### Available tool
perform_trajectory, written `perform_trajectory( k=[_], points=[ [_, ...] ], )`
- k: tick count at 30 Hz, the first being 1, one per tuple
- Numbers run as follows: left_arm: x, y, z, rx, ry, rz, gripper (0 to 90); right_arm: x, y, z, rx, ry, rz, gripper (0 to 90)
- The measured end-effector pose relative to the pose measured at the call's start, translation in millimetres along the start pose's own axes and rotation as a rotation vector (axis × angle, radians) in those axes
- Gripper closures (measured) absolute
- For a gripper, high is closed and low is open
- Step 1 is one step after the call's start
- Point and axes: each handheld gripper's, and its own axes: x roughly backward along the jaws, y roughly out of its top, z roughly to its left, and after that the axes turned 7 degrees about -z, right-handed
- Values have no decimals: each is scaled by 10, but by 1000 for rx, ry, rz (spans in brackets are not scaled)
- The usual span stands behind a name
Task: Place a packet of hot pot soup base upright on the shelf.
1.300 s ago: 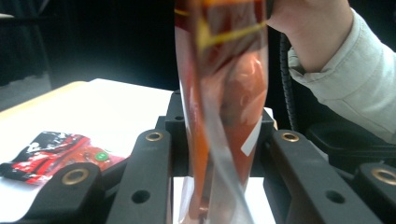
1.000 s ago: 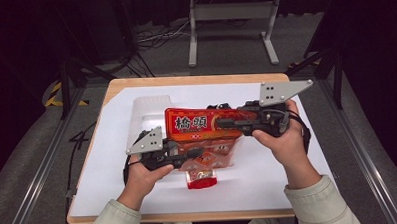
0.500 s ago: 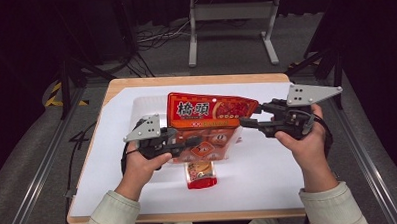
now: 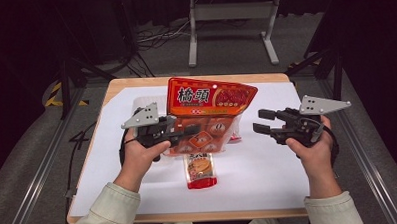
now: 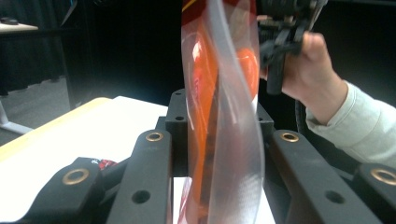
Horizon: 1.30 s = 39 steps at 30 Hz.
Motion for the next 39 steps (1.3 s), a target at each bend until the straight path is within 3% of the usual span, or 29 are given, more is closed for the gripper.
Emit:
perform_trajectory(
  k=[2, 9, 22, 25, 34, 39],
  points=[
    [2, 31, 26, 0, 9, -8, 706, 11, -25, -14, 9, -29, 14, 477],
    [6, 138, 144, -11, 43, -3, 706, 43, -102, -65, -15, -44, 18, 474],
    [63, 222, 372, -27, 130, -33, 706, 57, -159, -125, -29, -48, 34, 509],
    [103, 226, 460, -48, 164, -47, 706, 60, -160, -130, -32, -48, 30, 510],
    [180, 206, 622, -47, 215, -55, 706, 63, -180, -156, -39, -44, 30, 509],
    [233, 196, 697, -51, 292, -53, 706, 69, -184, -164, -50, -35, 21, 502]
  ],
)
